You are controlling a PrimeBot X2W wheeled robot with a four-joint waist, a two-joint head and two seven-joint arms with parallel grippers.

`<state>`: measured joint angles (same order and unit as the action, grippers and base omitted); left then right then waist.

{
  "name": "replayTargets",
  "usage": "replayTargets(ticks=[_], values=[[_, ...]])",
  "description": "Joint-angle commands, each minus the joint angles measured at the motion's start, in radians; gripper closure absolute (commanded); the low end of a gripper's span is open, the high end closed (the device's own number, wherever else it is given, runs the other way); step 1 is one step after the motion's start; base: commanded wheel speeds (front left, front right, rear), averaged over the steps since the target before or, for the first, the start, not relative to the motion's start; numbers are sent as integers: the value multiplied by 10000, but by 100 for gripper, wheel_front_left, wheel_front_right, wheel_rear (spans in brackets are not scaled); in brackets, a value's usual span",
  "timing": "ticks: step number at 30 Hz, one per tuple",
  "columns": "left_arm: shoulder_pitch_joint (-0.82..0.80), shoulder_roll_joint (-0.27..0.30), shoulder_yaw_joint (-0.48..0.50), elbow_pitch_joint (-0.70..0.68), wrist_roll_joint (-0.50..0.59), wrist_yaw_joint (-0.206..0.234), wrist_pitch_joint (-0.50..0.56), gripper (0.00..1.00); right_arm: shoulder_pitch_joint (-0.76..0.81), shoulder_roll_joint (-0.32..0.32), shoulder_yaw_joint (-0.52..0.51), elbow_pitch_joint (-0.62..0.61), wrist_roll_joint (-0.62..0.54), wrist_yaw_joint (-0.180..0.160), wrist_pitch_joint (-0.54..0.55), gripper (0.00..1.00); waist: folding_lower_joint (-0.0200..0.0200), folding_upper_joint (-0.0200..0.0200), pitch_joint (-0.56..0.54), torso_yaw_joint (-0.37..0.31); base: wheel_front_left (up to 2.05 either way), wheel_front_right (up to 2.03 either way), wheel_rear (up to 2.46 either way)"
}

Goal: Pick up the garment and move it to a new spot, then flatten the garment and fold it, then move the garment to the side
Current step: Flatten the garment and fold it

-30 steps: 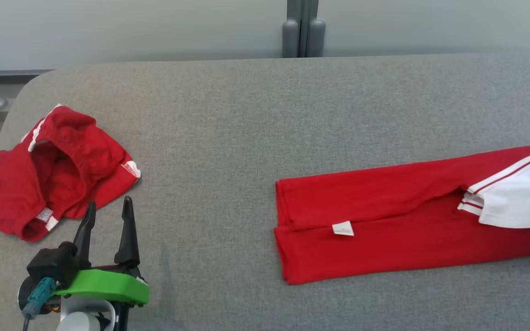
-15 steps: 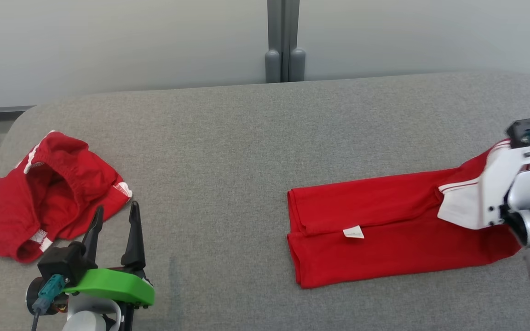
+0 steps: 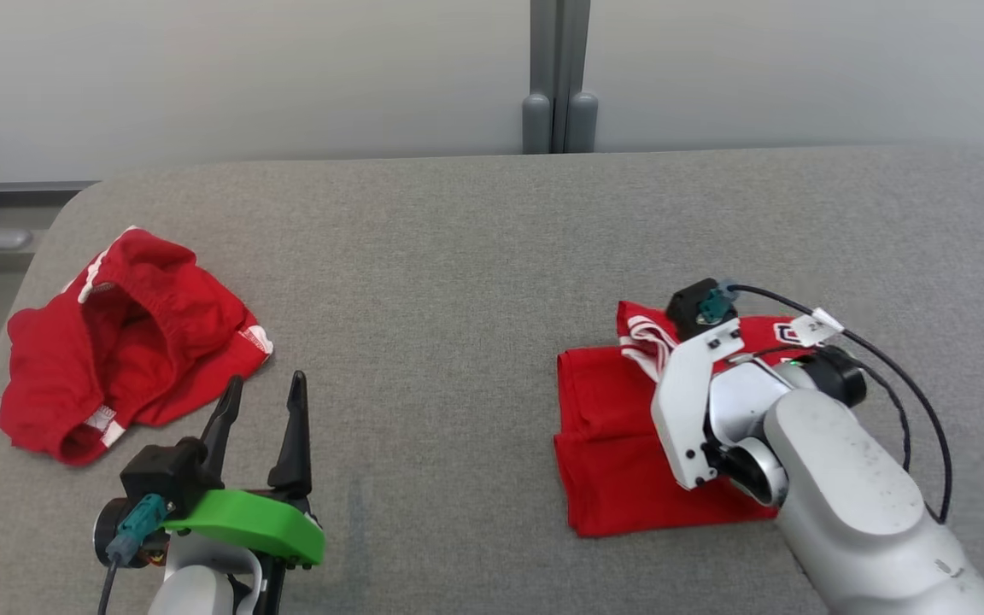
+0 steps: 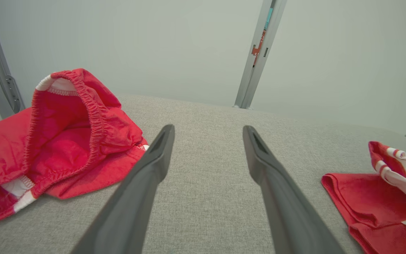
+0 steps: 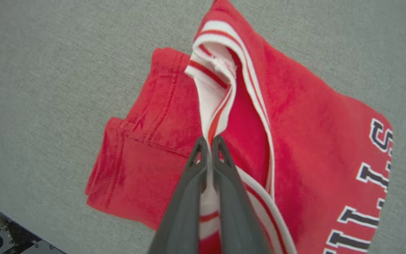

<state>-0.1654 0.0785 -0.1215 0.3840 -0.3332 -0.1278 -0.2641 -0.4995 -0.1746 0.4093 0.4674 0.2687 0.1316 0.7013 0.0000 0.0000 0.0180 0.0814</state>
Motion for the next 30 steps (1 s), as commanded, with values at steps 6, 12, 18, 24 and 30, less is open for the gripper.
replayTargets(ticks=[6, 12, 18, 24, 30], values=[[-427, 88, -242, 120, -171, -29, 3, 0, -616, 901, -17, 1563, 242, -19, -523, 100, 0, 0, 218, 412, 0, 0, 0], [-538, 94, -370, 92, -205, -29, 3, 0, -1049, 1185, 15, 2685, 146, -18, -1095, 100, 0, 0, 315, 606, 0, 0, 0], [-547, 80, -421, 152, -240, -29, 3, 0, -1217, 1243, 396, 2924, 969, -18, -1723, 0, 0, 0, 312, 638, 0, 0, 0], [-432, 118, -466, 268, -226, -29, 3, 0, -913, 1214, 676, 1562, 3393, -14, -3053, 0, 0, 0, 123, 513, 0, 0, 0], [-299, 115, -362, 311, -221, -29, 3, 0, -338, 609, 32, 151, 3315, -13, -5415, 0, 0, 0, -167, 186, 0, 0, 0]])
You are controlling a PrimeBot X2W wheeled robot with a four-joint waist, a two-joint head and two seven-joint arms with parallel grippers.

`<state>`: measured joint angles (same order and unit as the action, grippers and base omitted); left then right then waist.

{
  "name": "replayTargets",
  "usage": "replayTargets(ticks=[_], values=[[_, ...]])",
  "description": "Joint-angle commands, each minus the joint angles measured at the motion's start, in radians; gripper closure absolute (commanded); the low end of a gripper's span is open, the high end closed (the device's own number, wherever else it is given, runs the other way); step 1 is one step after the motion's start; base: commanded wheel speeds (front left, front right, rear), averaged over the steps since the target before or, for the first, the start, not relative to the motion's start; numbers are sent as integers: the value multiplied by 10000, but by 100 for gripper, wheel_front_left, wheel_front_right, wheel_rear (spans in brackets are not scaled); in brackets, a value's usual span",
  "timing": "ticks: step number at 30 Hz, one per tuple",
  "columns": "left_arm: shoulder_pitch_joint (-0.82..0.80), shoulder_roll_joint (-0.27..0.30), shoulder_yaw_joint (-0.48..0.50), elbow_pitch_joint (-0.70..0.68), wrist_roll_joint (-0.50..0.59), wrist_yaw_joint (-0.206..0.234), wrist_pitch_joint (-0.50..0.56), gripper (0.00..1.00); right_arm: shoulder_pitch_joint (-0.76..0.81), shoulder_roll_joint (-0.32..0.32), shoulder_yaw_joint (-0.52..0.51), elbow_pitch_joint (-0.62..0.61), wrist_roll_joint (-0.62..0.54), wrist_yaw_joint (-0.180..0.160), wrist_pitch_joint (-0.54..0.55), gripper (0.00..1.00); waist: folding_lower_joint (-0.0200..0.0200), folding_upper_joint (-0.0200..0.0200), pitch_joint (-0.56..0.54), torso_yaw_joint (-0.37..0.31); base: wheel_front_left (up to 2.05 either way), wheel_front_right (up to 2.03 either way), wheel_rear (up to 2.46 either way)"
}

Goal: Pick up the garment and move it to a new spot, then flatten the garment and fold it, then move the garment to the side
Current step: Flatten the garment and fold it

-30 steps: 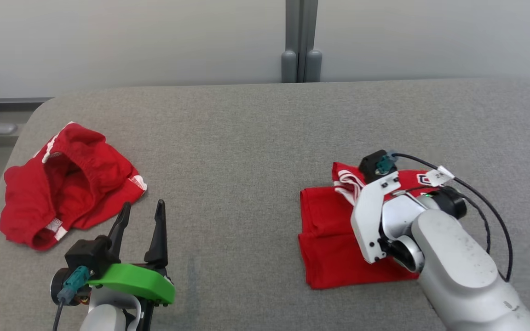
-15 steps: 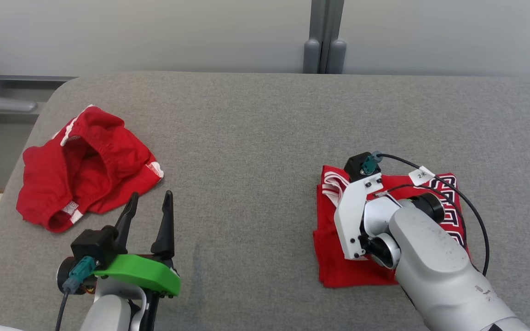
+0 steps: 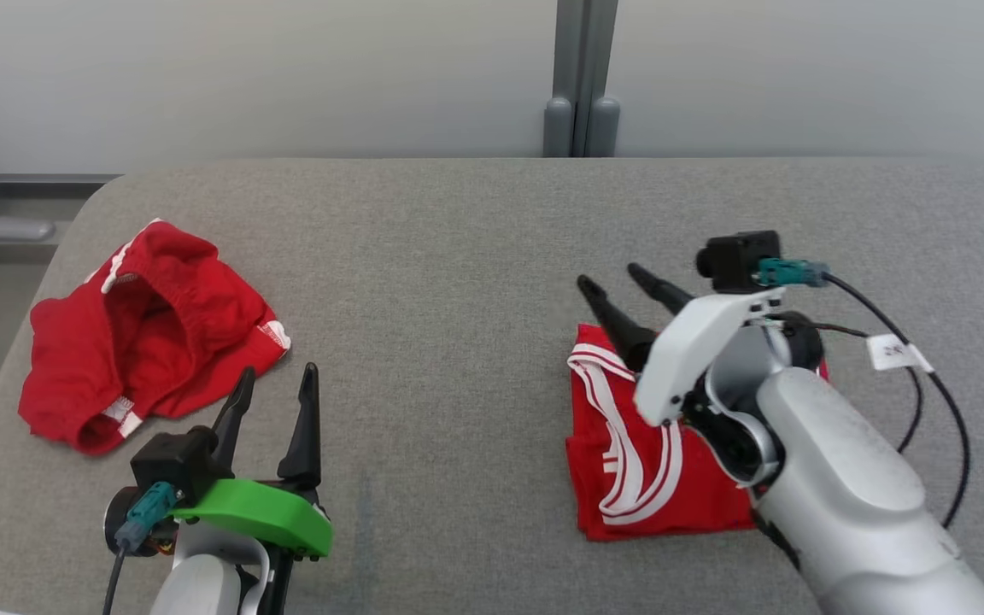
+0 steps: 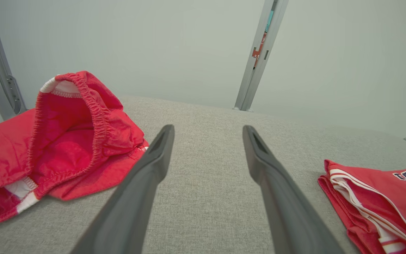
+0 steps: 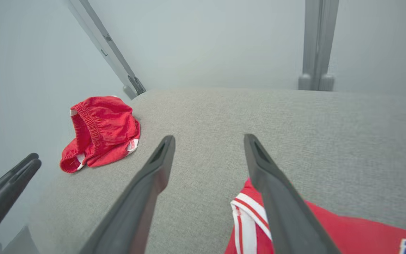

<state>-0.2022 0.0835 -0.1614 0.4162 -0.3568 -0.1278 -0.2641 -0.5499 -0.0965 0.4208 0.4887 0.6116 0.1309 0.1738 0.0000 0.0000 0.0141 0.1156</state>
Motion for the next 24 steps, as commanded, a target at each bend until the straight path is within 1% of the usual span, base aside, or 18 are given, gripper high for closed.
replayTargets(ticks=[1, 4, 9, 11, 15, 19, 24], values=[[120, 84, 74, -21, 21, -29, 3, 0, 354, -461, -156, -275, -462, -5, -539, 0, 0, 0, -168, -230, 0, 0, 0], [251, 132, 191, -41, 43, -29, 3, 0, 892, -1129, -552, -701, -1479, -5, -1457, 0, 0, 0, -274, -438, 0, 0, 0], [482, 260, 506, -136, 67, -3, 3, 0, 1900, -1513, -1713, -1769, -2558, -5, -2369, 0, 0, 0, -365, -806, 0, 0, 0], [583, 278, 607, -170, 90, 26, 5, 0, 2331, -1468, -2178, -2084, -2895, -5, -2510, 0, 0, 0, -390, -960, 0, 0, 0], [773, 311, 794, -252, 128, 34, 3, 0, 3015, -1177, -3148, -2615, -3324, -4, -2764, 0, 0, 0, -415, -1102, 0, 0, 0], [889, 270, 902, -324, 194, 32, 3, 0, 3608, -1150, -3593, -2798, -3992, -4, -2836, 0, 0, 0, -452, -1152, 0, 0, 0], [957, 170, 999, -395, 245, 27, 3, 0, 4083, -1159, -3826, -2596, -4650, -5, -2945, 0, 0, 0, -452, -1121, 0, 0, 0]])
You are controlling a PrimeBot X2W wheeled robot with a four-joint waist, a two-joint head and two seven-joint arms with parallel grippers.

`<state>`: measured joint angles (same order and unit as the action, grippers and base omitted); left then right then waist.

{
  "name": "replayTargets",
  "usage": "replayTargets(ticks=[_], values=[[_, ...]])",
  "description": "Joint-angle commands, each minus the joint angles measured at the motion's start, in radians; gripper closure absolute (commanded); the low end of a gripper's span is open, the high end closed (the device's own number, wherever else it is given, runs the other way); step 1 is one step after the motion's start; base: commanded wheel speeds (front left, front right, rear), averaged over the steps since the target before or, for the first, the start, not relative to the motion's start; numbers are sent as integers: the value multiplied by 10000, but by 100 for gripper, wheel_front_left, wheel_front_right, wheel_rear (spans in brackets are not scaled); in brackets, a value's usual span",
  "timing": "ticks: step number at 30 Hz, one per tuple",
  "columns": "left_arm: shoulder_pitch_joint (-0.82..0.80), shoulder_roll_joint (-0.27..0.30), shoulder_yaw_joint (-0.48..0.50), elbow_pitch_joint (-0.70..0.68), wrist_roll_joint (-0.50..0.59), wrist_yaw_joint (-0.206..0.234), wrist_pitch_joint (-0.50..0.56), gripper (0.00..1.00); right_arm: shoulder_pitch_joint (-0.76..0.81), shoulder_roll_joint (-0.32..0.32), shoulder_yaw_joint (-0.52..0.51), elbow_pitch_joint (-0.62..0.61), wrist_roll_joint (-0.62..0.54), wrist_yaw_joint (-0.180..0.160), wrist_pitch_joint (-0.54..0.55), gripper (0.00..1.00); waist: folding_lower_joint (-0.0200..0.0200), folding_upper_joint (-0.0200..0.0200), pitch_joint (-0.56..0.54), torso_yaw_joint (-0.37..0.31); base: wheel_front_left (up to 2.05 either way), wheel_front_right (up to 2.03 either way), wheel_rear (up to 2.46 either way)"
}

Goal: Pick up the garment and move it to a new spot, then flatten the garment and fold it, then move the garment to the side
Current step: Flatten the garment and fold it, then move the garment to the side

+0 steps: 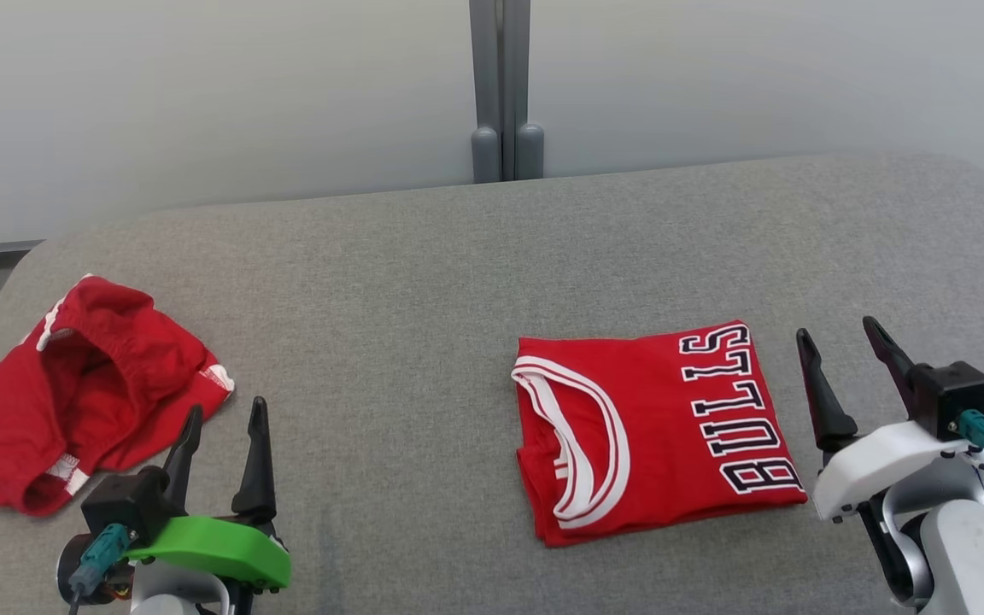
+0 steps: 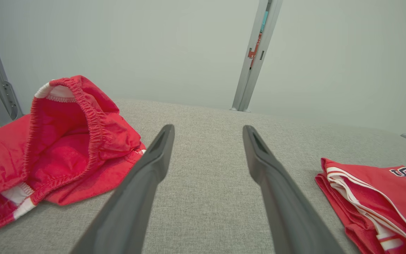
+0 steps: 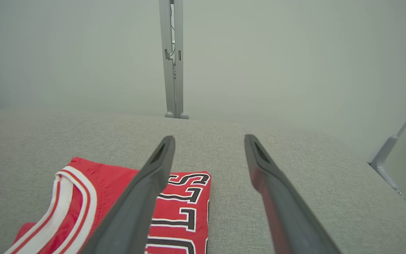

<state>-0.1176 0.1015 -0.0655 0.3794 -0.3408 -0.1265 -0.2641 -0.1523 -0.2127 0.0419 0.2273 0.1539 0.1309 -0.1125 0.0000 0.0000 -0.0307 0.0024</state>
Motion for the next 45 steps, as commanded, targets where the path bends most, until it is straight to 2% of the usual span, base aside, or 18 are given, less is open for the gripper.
replayTargets(ticks=[1, 13, 28, 32, 38, 42, 45], values=[[119, -34, 54, -36, 111, 13, 3, 0, 184, 69, -137, 77, -102, -5, -92, 0, 0, 0, -9, 23, 0, 0, 0], [194, -143, 260, 264, 105, 15, 3, 0, 458, 439, -257, 22, -156, -5, -11, 0, 0, 0, -61, -71, 0, 0, 0], [223, -241, 456, 44, 243, 22, 3, 0, 249, 398, -140, -24, -121, -5, 519, 0, 0, 0, -21, -21, 0, 0, 0], [193, -280, 469, -109, 292, 16, 3, 0, -353, 231, -73, 249, 56, -5, 1598, 0, 0, 0, 78, 41, 0, 0, 0], [129, -318, 533, -521, 457, -4, 3, 0, -1669, 5, 173, 1175, 853, -10, 4605, 0, 0, 0, 432, 315, 0, 0, 0], [-133, -368, 460, -821, 562, -18, 3, 0, -2433, -449, 312, 2461, 1194, -10, 6899, 0, 0, 0, 897, 744, 0, 0, 0], [-227, -386, 397, -968, 587, -23, 3, 0, -2567, -621, 374, 3001, 1255, -8, 7448, 0, 0, 0, 1078, 1038, 0, 0, 0]])
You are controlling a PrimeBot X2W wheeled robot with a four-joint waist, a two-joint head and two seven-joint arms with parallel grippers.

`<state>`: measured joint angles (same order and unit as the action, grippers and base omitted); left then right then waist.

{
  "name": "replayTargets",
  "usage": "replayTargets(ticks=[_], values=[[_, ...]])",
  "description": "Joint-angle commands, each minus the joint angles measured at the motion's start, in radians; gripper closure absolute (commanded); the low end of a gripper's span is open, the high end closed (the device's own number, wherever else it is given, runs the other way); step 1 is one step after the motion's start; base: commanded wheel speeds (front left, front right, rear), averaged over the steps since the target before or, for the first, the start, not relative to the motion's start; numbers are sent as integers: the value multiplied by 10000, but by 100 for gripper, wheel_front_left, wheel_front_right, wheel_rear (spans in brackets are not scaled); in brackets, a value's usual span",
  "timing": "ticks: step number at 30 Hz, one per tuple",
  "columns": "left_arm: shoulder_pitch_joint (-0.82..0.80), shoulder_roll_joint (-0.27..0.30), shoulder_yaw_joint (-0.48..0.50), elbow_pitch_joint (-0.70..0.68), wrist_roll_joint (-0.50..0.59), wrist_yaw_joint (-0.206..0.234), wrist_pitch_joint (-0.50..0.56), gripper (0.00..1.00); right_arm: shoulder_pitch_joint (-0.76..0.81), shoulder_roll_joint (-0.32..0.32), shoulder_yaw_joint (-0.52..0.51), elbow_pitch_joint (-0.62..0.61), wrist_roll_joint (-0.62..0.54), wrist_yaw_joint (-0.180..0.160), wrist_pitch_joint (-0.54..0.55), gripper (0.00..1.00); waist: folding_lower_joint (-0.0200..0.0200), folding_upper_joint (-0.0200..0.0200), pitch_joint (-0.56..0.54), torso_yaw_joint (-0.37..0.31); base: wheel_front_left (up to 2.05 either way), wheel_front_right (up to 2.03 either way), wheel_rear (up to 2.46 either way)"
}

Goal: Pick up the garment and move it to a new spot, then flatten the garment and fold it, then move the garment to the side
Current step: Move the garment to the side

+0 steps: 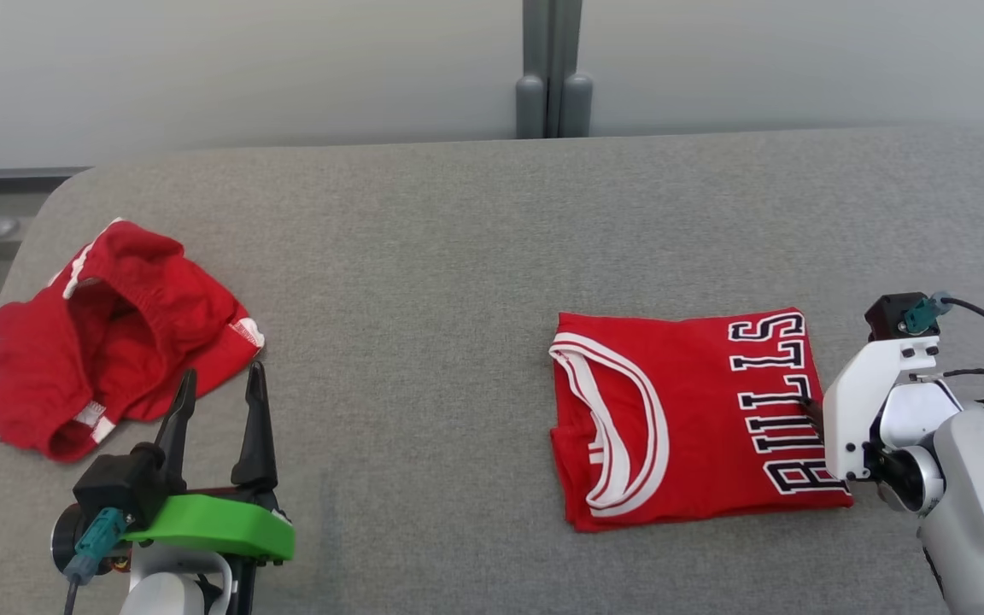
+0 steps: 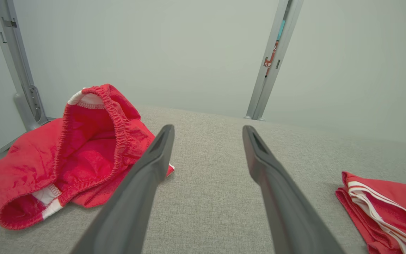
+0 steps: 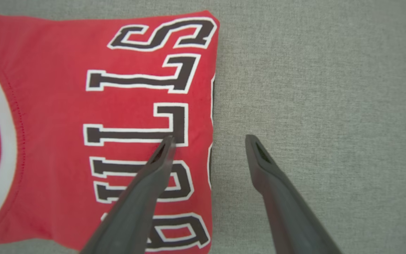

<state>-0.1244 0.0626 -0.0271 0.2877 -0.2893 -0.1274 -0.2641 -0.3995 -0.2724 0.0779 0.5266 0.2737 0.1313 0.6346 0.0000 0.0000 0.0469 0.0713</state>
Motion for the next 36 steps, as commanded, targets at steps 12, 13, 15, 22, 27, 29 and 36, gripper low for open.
replayTargets(ticks=[12, 13, 15, 22, 27, 29, 36], values=[[-267, 61, 134, -254, 162, -29, 3, 0, -259, -65, 363, 1592, 746, -12, 206, 0, 0, 0, 557, 630, 0, 0, 0], [-257, 55, 158, -279, 181, -29, 3, 0, -290, -54, 473, 1656, 813, -8, 221, 43, 0, 0, 563, 582, 0, 0, 0], [-211, 42, 204, -316, 185, -30, 3, 0, -437, -210, 705, 1646, 840, -8, 61, 100, 0, 0, 599, 456, 0, 0, 0], [-116, 131, 360, -536, 259, -31, 4, 0, -1802, -1289, 1732, 1195, 322, -17, -981, 100, 0, 0, 1053, -496, 0, 0, 0], [-475, 180, 416, -884, 282, -32, 4, 0, -3009, -2348, 2278, 1192, -77, -17, -1642, 100, 0, 0, 1659, -1425, 0, 0, 0], [-618, 195, 378, -1034, 280, -32, 4, 0, -3380, -2672, 2337, 1251, -193, -17, -1879, 100, 0, 0, 1953, -1734, 0, 0, 0], [-1320, 474, 27, -1489, 507, -32, 4, 0, -4304, -3669, 1796, 1549, -817, -17, -2966, 100, 0, 0, 3117, -2375, 0, 0, 0]])
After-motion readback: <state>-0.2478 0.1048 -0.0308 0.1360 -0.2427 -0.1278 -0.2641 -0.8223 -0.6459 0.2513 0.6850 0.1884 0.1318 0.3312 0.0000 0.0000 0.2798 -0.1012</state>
